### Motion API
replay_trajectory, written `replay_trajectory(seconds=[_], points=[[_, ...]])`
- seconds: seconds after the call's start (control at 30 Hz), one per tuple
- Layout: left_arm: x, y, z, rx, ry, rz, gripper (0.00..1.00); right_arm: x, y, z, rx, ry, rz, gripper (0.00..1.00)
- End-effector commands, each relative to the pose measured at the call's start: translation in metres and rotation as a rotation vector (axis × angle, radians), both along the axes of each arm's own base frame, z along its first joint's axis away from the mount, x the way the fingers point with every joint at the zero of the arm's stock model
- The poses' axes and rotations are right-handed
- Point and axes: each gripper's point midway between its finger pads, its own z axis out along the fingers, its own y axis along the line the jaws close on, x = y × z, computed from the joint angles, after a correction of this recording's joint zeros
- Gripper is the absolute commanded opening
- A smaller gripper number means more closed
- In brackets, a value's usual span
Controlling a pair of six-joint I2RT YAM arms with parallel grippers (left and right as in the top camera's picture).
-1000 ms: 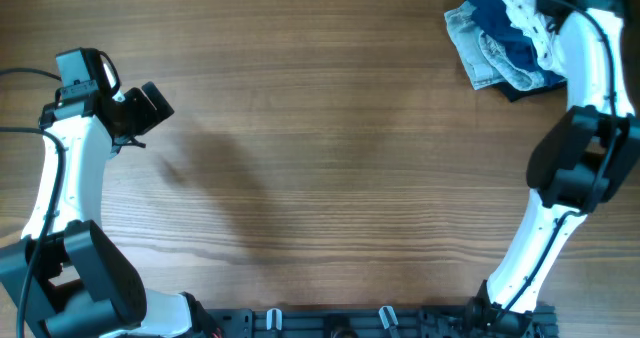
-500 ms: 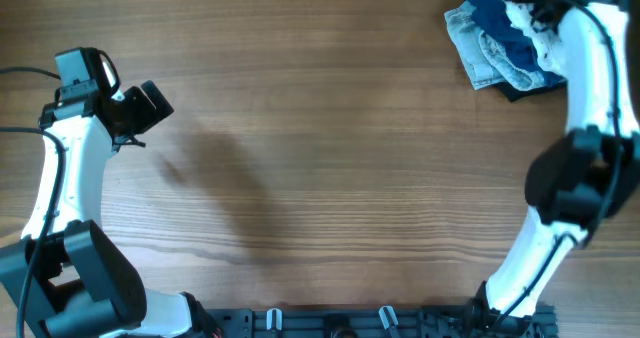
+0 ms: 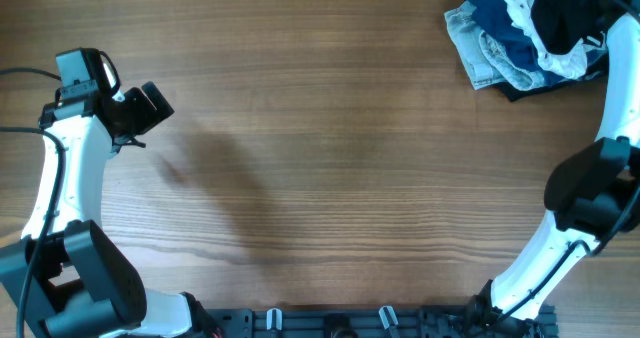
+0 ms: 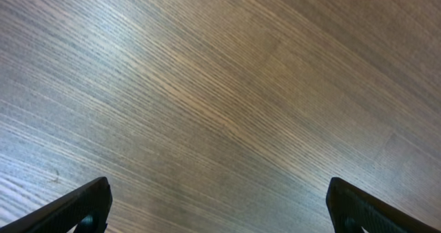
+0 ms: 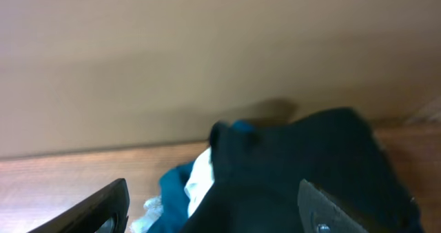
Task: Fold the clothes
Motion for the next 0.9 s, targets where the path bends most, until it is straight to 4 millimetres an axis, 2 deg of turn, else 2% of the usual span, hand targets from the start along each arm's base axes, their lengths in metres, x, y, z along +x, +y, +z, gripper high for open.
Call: replay_trajectory(seconds=[0.0, 0.03, 0.1, 0.13, 0.17, 0.23, 0.33, 0.37, 0.4, 0.43, 0.47, 0.5, 0.53, 0.57, 0.6, 0.63, 0.67, 0.7, 0.77, 0.87], points=[[0.001, 0.002, 0.007, 0.004, -0.017, 0.012, 1.00, 0.012, -0.034, -0.003, 0.003, -0.060, -0.107, 0.80], [0.001, 0.002, 0.006, 0.004, -0.016, 0.012, 1.00, 0.019, -0.046, -0.013, 0.010, -0.067, -0.159, 0.81], [0.001, 0.002, 0.006, 0.004, -0.016, 0.012, 1.00, 0.029, -0.053, -0.049, 0.030, -0.028, -0.180, 0.84], [0.001, 0.002, 0.006, 0.004, -0.016, 0.012, 1.00, 0.032, -0.054, -0.073, 0.054, 0.008, -0.187, 0.85], [0.001, 0.002, 0.006, 0.004, -0.016, 0.012, 1.00, 0.035, -0.053, -0.113, 0.095, 0.074, -0.193, 0.87], [0.001, 0.002, 0.006, 0.004, -0.016, 0.012, 1.00, 0.036, -0.051, -0.162, 0.141, 0.153, -0.197, 0.87], [0.001, 0.002, 0.006, 0.004, -0.017, 0.012, 1.00, 0.031, -0.036, -0.228, 0.215, 0.270, -0.140, 0.92], [0.001, 0.002, 0.006, 0.004, -0.016, 0.012, 1.00, 0.030, -0.031, -0.233, 0.231, 0.283, -0.116, 1.00], [0.001, 0.002, 0.006, 0.004, -0.017, 0.012, 1.00, 0.030, -0.029, -0.229, 0.235, 0.279, -0.109, 1.00], [0.001, 0.002, 0.006, 0.004, -0.017, 0.012, 1.00, 0.031, -0.028, -0.218, 0.235, 0.262, -0.100, 1.00], [0.001, 0.002, 0.006, 0.004, -0.017, 0.012, 1.00, 0.032, -0.028, -0.198, 0.230, 0.234, -0.094, 1.00], [0.001, 0.002, 0.006, 0.004, -0.016, 0.012, 1.00, 0.031, -0.028, -0.158, 0.209, 0.181, -0.089, 1.00], [0.001, 0.002, 0.006, 0.004, -0.016, 0.012, 1.00, 0.024, -0.025, -0.110, 0.182, 0.127, -0.079, 1.00], [0.001, 0.002, 0.006, 0.004, -0.016, 0.012, 1.00, 0.012, -0.021, -0.063, 0.159, 0.080, -0.071, 1.00], [0.001, 0.002, 0.006, 0.004, -0.016, 0.012, 1.00, -0.009, -0.012, 0.000, 0.134, 0.011, -0.064, 1.00], [0.001, 0.002, 0.006, 0.004, -0.017, 0.012, 1.00, -0.031, -0.004, 0.043, 0.121, -0.030, -0.061, 1.00], [0.001, 0.002, 0.006, 0.004, -0.017, 0.012, 1.00, -0.055, 0.005, 0.077, 0.113, -0.053, -0.060, 1.00], [0.001, 0.002, 0.006, 0.004, -0.016, 0.012, 1.00, -0.095, 0.020, 0.114, 0.114, -0.060, -0.060, 1.00], [0.001, 0.002, 0.006, 0.004, -0.017, 0.012, 1.00, -0.135, 0.035, 0.153, 0.102, -0.096, -0.057, 1.00], [0.001, 0.002, 0.006, 0.004, -0.016, 0.012, 1.00, -0.180, 0.052, 0.207, 0.062, -0.212, -0.049, 1.00]])
